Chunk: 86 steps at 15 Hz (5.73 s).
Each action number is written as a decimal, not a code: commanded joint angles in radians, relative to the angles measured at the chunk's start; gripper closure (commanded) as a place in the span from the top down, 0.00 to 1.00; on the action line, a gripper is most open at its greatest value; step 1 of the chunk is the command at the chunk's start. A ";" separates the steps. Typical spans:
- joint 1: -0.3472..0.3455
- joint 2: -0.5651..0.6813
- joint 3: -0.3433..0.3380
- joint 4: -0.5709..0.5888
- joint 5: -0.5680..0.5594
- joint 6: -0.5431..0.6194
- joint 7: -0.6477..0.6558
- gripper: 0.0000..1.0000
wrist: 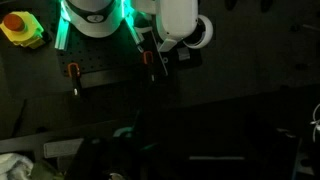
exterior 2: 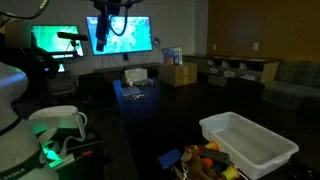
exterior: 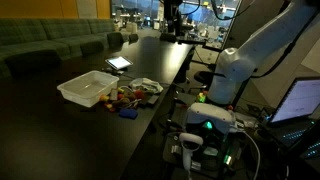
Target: Use the towel to sweep the things on the table to the left and then put the towel in the white bin
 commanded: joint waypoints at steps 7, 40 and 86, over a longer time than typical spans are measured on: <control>-0.046 0.035 0.008 0.022 -0.011 0.018 -0.021 1.00; -0.379 1.185 -0.181 0.172 -0.062 1.342 -0.221 1.00; -0.302 1.322 -0.399 0.384 -0.202 1.161 0.072 0.11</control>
